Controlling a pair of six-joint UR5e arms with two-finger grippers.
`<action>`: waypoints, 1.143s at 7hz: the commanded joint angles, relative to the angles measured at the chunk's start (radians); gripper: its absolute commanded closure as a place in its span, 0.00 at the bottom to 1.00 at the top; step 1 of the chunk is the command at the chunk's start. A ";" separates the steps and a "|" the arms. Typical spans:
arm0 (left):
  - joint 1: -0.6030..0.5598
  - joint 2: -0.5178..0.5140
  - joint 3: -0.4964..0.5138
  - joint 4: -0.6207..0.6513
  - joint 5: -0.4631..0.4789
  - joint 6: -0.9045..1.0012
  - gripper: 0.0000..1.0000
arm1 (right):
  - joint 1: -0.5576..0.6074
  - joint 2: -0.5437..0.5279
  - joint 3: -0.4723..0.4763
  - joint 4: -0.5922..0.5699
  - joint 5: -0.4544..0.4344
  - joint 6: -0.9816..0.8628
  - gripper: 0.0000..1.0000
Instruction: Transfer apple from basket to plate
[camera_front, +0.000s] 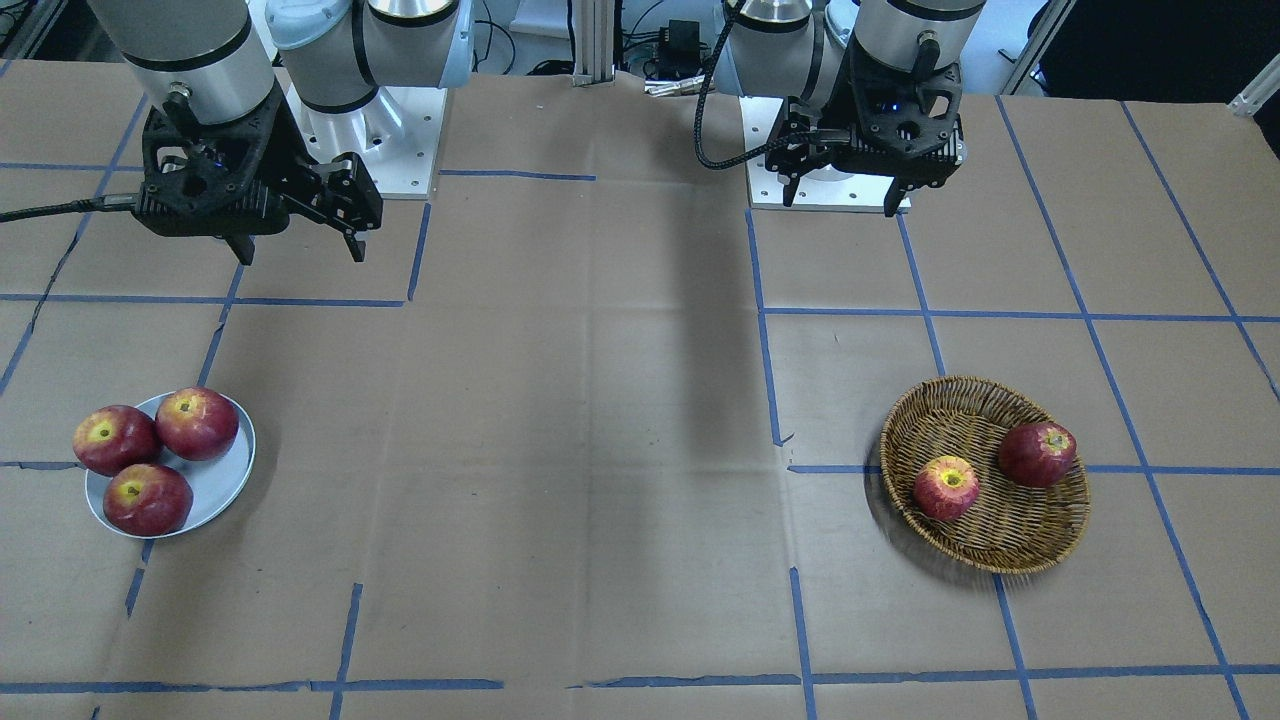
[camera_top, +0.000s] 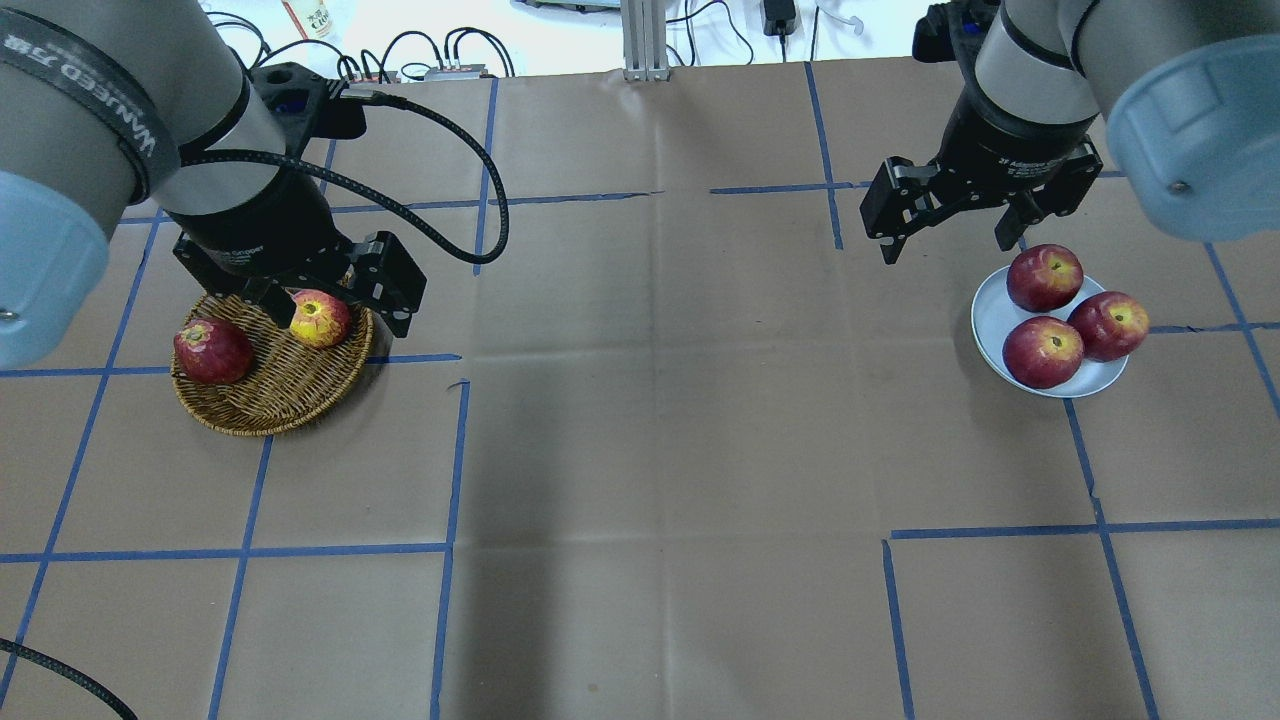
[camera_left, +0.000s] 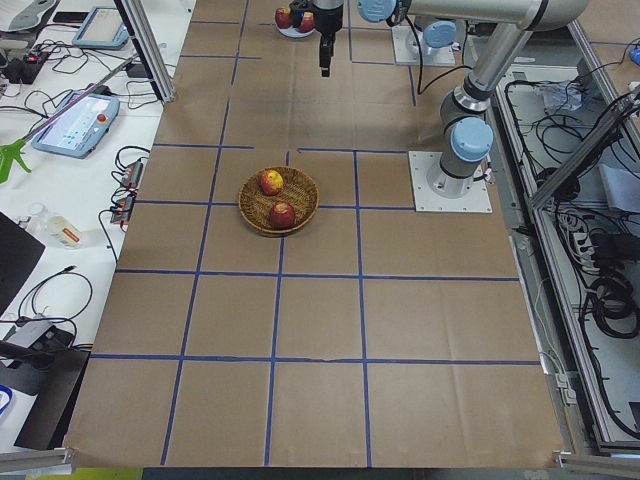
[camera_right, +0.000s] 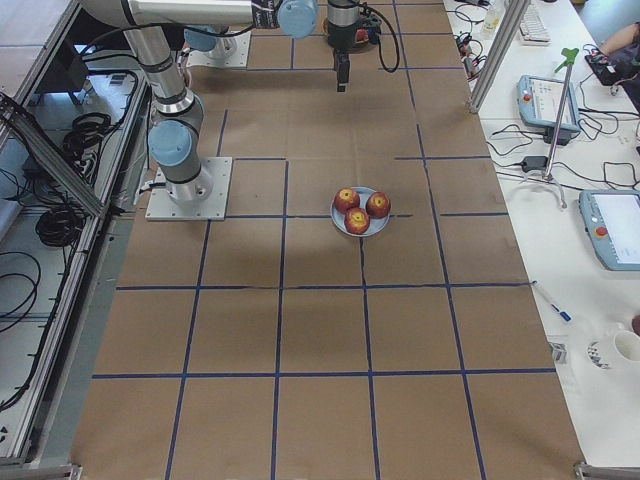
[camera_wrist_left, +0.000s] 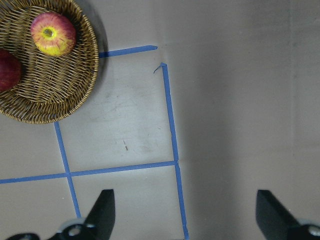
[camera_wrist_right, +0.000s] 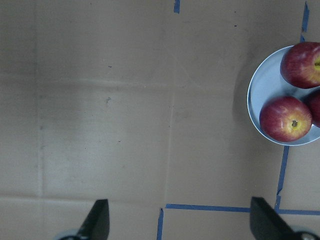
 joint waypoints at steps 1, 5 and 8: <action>0.003 -0.002 0.021 0.000 0.005 -0.002 0.00 | 0.001 -0.001 0.000 0.001 0.002 0.001 0.00; 0.079 -0.028 0.067 0.014 0.004 -0.008 0.00 | 0.002 -0.002 0.000 0.004 0.008 0.004 0.00; 0.098 -0.031 0.133 -0.008 0.015 -0.005 0.00 | 0.002 -0.002 0.000 0.005 0.009 0.006 0.00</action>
